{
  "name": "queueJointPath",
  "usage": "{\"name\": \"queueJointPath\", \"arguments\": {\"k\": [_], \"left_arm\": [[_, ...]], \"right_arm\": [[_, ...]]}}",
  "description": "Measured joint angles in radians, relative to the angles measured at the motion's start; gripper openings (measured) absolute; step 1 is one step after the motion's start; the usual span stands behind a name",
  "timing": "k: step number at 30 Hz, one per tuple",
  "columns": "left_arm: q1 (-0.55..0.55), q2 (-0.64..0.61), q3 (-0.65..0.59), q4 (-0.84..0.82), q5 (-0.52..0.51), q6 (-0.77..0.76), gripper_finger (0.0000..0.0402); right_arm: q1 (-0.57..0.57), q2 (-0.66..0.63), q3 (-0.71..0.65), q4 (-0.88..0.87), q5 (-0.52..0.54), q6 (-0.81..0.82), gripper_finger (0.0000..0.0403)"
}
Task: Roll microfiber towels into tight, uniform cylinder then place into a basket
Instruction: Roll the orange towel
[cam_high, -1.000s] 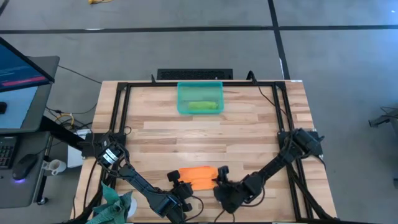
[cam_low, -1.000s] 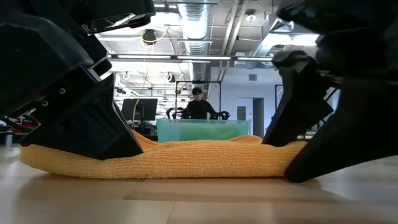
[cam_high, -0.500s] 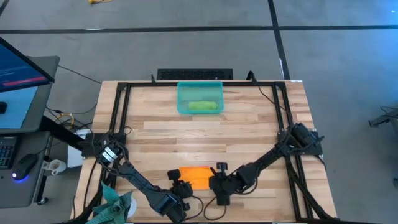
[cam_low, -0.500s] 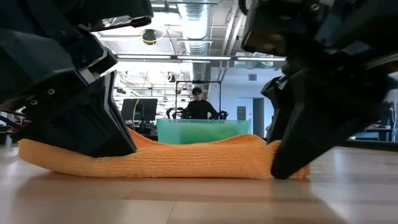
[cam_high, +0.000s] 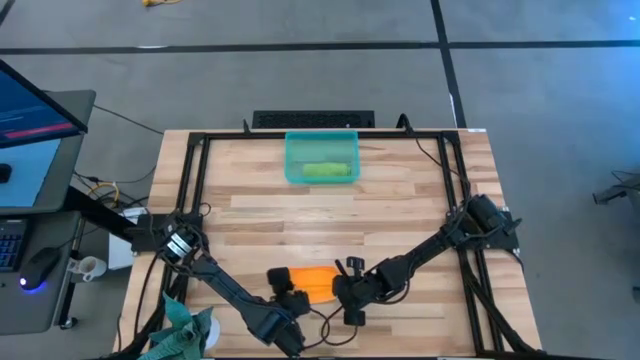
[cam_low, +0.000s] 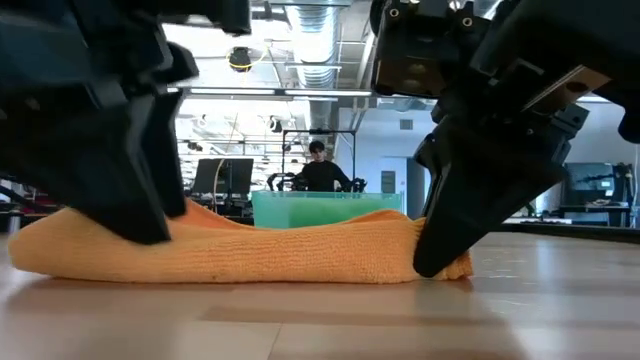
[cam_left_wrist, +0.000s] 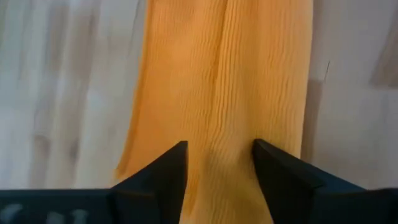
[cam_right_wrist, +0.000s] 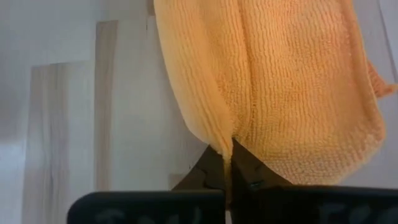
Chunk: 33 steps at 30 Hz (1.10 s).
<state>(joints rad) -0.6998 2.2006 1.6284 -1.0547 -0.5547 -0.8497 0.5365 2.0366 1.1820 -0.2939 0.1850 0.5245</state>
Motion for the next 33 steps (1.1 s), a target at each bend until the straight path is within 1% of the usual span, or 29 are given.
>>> {"name": "queueJointPath", "arguments": {"k": [3,6,8,11,16,18,23,27,29,33], "left_arm": [[-0.012,0.001,0.063,-0.109,-0.002,0.006,0.0184],[-0.044,0.001,0.122,-0.223,-0.018,-0.002,0.0185],[-0.081,0.001,0.148,-0.268,-0.061,-0.018,0.0183],[-0.15,0.001,0.157,-0.267,-0.164,-0.031,0.0183],[-0.237,0.001,0.107,-0.207,-0.334,-0.045,0.0183],[-0.251,0.001,0.072,-0.175,-0.368,-0.047,0.0183],[-0.236,0.001,-0.037,-0.063,-0.367,-0.049,0.0183],[-0.208,0.002,-0.114,0.058,-0.367,-0.007,0.0183],[-0.195,0.002,-0.148,0.126,-0.349,0.027,0.0183],[-0.172,-0.001,-0.195,0.175,-0.319,0.04,0.0183]], "right_arm": [[-0.003,0.0,0.0,0.0,-0.015,0.024,0.0018],[-0.003,-0.001,0.0,0.0,-0.024,0.044,0.0024],[-0.003,-0.001,0.0,0.0,-0.024,0.044,0.0022],[-0.002,-0.001,0.0,0.002,-0.024,0.044,0.0015],[-0.002,-0.001,-0.001,0.017,-0.028,0.045,0.0019],[-0.002,-0.001,-0.002,0.019,-0.028,0.045,0.0023],[-0.002,-0.001,-0.002,0.021,-0.029,0.045,0.0016],[-0.002,-0.001,-0.002,0.021,-0.029,0.045,0.0016],[-0.002,-0.001,-0.002,0.024,-0.029,0.052,0.002],[-0.002,0.0,-0.002,0.026,-0.031,0.052,0.0018]]}}
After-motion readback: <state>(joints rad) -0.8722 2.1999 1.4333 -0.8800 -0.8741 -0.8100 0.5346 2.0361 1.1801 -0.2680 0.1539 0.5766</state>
